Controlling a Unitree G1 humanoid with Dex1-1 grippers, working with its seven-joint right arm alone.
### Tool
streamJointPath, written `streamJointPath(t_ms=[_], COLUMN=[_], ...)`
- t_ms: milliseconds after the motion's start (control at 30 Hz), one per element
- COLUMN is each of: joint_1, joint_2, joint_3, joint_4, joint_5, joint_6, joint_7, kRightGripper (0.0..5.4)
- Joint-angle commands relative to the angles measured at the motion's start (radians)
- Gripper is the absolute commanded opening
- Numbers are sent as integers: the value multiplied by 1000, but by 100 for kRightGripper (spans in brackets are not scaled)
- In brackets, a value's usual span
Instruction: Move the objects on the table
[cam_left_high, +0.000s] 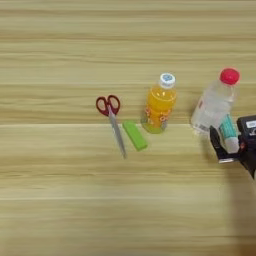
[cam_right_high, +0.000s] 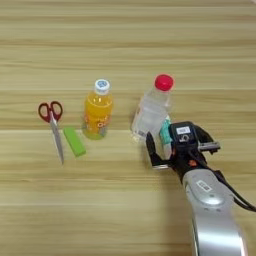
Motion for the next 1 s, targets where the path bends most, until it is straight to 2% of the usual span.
streamJointPath(t_ms=[33, 333, 667, 1000], joint_1=[-16, -9, -48, -136], joint_2=[-18, -3, 28, 44], joint_3=[4, 16, -16, -64], joint_4=[-108, -158, -88, 45], joint_5=[16, 44, 88, 127], joint_6=[14, 49, -27, -97], joint_7=[15, 29, 14, -7], kRightGripper=[537, 537, 537, 537])
